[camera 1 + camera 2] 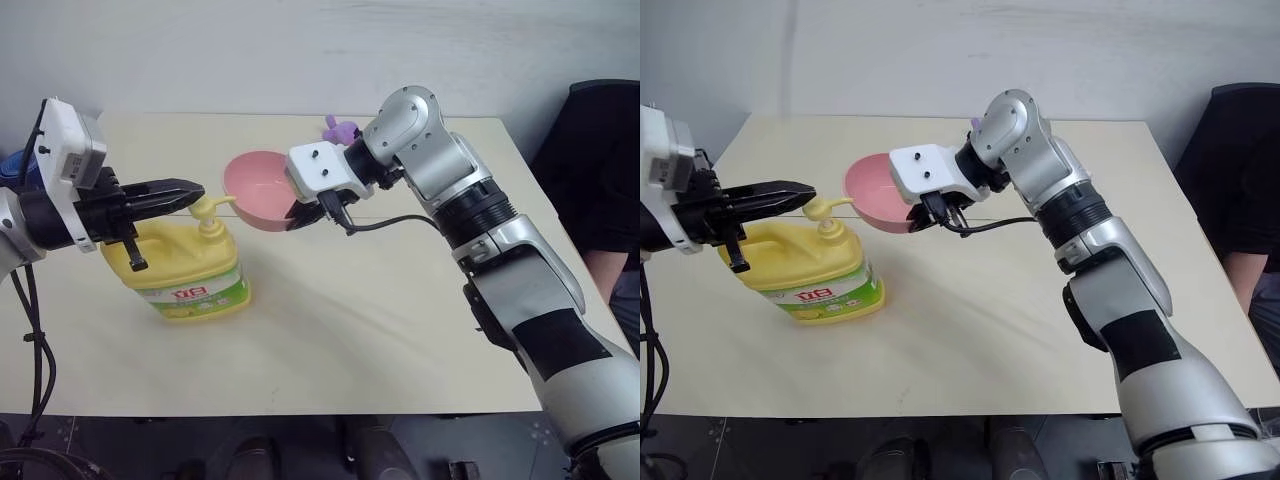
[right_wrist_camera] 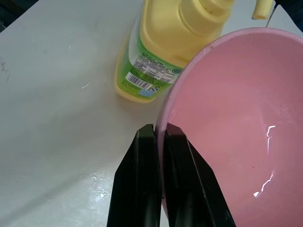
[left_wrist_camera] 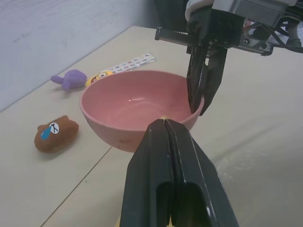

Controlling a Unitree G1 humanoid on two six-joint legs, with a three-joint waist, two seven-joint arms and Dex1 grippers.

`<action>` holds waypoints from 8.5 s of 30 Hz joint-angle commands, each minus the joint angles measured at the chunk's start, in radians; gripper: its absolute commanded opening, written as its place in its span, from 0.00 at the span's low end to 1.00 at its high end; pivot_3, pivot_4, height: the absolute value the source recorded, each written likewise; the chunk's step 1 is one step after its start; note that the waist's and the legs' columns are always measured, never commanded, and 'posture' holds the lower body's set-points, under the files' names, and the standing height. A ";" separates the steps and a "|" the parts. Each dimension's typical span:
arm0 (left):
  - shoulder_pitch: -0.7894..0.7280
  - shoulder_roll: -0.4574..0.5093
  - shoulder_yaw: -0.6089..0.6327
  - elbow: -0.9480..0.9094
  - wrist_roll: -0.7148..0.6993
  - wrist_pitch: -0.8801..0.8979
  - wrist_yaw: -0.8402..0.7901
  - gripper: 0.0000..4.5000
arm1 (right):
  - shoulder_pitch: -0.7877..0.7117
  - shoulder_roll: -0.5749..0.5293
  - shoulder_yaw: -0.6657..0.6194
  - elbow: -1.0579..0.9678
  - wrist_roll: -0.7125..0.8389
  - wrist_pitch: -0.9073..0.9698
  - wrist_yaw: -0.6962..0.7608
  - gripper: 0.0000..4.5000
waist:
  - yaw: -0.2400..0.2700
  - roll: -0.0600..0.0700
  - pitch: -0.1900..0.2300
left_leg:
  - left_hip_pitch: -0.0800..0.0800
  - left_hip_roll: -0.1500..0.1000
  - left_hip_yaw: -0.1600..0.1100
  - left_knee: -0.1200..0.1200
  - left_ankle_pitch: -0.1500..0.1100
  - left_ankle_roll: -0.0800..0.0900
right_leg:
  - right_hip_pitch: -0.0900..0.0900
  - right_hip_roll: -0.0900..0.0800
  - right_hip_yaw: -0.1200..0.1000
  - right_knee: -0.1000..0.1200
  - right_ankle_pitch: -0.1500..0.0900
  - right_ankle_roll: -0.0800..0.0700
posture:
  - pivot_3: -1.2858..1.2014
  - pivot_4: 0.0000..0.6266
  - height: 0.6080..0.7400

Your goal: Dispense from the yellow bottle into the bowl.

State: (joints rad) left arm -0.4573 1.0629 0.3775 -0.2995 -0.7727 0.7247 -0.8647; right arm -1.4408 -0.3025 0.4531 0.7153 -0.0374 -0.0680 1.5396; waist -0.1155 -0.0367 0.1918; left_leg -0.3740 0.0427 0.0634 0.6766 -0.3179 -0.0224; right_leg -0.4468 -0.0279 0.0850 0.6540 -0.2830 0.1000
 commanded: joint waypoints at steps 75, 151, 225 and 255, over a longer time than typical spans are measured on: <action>0.047 0.004 -0.181 0.028 0.275 -0.179 -0.060 0.00 | -0.022 -0.041 0.088 -0.188 0.094 -0.020 0.075 0.00 | 0.001 0.001 -0.001 | 0.006 0.002 0.001 0.000 -0.001 0.000 | 0.002 0.001 0.001 0.000 -0.002 -0.004 | 0.52 0.24 1.00; 0.012 0.016 -0.046 0.044 0.143 -0.090 -0.091 0.00 | -0.176 0.103 0.049 0.204 -0.026 -0.205 0.074 0.00 | -0.026 0.001 0.001 | 0.002 0.004 0.000 -0.010 -0.001 -0.005 | -0.002 0.000 -0.002 -0.002 -0.002 -0.005 | 0.52 0.24 1.00; 0.458 0.070 0.755 -0.430 -0.204 0.414 -0.211 0.99 | 0.426 -0.325 0.016 -0.090 -0.060 -0.271 -0.147 0.00 | -0.025 0.001 0.000 | -0.010 0.003 -0.001 -0.004 0.003 -0.009 | -0.017 0.003 -0.001 0.003 -0.004 -0.008 | 0.52 0.24 1.00; 0.867 -0.044 0.886 -0.370 -0.228 0.241 -0.244 1.00 | 0.444 -0.789 -0.227 -0.068 0.441 0.325 0.075 0.99 | -0.029 0.002 0.004 | 0.019 0.004 0.002 -0.012 0.000 -0.011 | 0.004 0.020 0.013 -0.001 -0.016 -0.031 | 0.52 0.24 1.00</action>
State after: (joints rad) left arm 0.4209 1.0055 1.2848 -0.6844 -1.0118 0.9982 -1.1238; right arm -0.9865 -1.0756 0.2452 0.6472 0.3788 0.2471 1.5494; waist -0.1444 -0.0349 0.1960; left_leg -0.3531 0.0465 0.0655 0.6645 -0.3177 -0.0334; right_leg -0.4428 -0.0077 0.1019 0.6531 -0.2967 0.0730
